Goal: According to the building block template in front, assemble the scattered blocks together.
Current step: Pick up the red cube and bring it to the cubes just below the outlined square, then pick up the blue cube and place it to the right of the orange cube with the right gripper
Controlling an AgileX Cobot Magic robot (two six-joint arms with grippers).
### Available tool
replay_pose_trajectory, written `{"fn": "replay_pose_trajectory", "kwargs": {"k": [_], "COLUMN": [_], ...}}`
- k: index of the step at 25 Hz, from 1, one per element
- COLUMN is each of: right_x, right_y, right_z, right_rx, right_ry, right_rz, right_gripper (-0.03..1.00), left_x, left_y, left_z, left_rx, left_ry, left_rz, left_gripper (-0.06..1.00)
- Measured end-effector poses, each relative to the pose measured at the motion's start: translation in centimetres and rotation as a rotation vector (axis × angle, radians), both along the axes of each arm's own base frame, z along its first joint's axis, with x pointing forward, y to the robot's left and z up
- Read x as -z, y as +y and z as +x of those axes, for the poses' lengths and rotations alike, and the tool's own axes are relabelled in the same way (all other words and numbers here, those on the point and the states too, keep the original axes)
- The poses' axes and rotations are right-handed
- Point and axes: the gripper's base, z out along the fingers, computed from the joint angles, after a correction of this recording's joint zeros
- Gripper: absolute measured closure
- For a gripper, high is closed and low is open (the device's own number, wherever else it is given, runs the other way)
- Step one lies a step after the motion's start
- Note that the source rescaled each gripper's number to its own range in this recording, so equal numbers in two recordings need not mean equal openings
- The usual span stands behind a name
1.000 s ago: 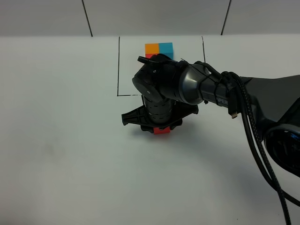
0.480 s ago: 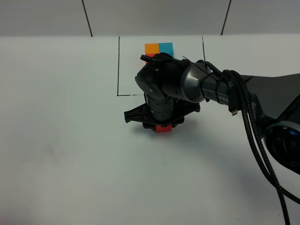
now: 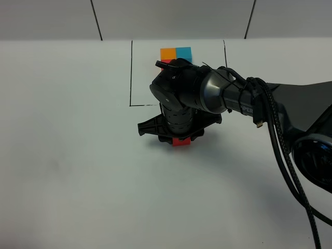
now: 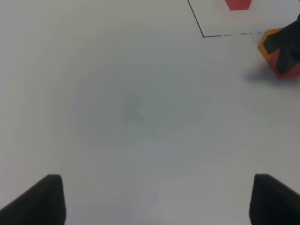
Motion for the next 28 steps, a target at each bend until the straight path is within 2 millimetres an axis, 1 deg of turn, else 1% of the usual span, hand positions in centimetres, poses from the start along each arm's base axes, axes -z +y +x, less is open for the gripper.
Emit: {"fn": "replay_pose_trajectory", "kwargs": {"k": [8,21,22,23,26,27,28], "right_x": [0.0,0.0,-0.1,-0.1,-0.4,-0.8,-1.3], "right_y": [0.0,0.0,-0.1,-0.2,-0.4,-0.4,-0.5], "right_z": [0.0,0.0,0.0,0.0,-0.1,-0.2,-0.2], "right_rx": [0.063,0.072,0.071,0.070,0.071,0.068,0.059], "right_ry": [-0.002,-0.002,-0.005,-0.002,0.003,0.003,0.000], "right_rz": [0.013,0.014,0.013,0.004,-0.014,-0.016,-0.017], "right_gripper": [0.94,0.94,0.91,0.85,0.56,0.45,0.38], "left_x": [0.0,0.0,0.0,0.0,0.0,0.0,0.0], "left_y": [0.0,0.0,0.0,0.0,0.0,0.0,0.0], "left_z": [0.0,0.0,0.0,0.0,0.0,0.0,0.0], "left_rx": [0.000,0.000,0.000,0.000,0.000,0.000,0.000], "left_ry": [0.000,0.000,0.000,0.000,0.000,0.000,0.000], "left_rz": [0.000,0.000,0.000,0.000,0.000,0.000,0.000], "left_gripper": [0.11,0.11,0.11,0.11,0.11,0.11,0.11]}}
